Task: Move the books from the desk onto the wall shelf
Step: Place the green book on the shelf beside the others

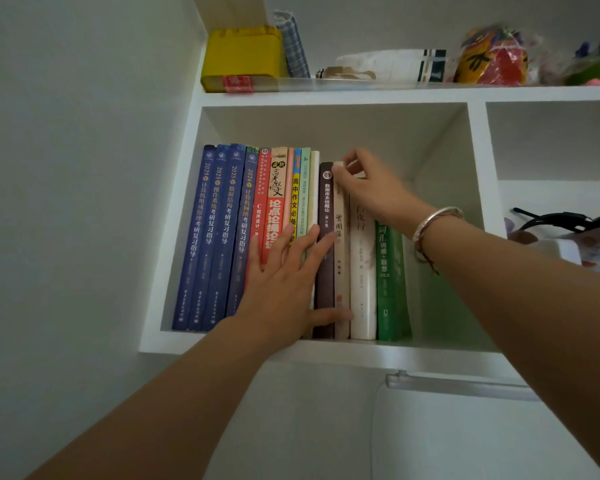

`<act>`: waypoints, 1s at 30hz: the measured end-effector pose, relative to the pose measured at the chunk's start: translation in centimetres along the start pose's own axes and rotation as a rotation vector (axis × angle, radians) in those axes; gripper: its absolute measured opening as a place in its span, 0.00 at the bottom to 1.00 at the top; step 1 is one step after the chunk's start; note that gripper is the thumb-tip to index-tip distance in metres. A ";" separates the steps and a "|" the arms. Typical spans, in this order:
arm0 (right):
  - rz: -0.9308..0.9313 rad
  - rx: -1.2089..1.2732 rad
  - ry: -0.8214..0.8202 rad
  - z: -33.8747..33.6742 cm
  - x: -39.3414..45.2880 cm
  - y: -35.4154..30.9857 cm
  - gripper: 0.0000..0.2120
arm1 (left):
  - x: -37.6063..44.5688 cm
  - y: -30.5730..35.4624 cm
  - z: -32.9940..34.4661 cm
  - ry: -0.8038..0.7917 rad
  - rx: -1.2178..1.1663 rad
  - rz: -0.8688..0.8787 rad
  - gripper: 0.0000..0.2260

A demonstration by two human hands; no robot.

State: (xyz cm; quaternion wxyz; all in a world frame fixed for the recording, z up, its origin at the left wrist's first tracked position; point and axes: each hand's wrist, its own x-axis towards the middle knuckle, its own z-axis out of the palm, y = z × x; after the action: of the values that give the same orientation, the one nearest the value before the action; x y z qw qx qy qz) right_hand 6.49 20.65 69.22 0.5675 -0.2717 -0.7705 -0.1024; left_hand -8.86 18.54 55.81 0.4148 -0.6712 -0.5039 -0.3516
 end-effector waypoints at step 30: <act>0.166 -0.279 0.385 2.6 1.4 -0.5 0.14 | 0.1 -0.3 1.2 0.067 0.009 0.014 0.44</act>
State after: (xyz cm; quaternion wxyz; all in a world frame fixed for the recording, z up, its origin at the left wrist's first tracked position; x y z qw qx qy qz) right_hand 3.76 21.85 69.76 0.6673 -0.3852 -0.6016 -0.2106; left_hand -9.02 19.68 55.51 0.4369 -0.6605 -0.4866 -0.3687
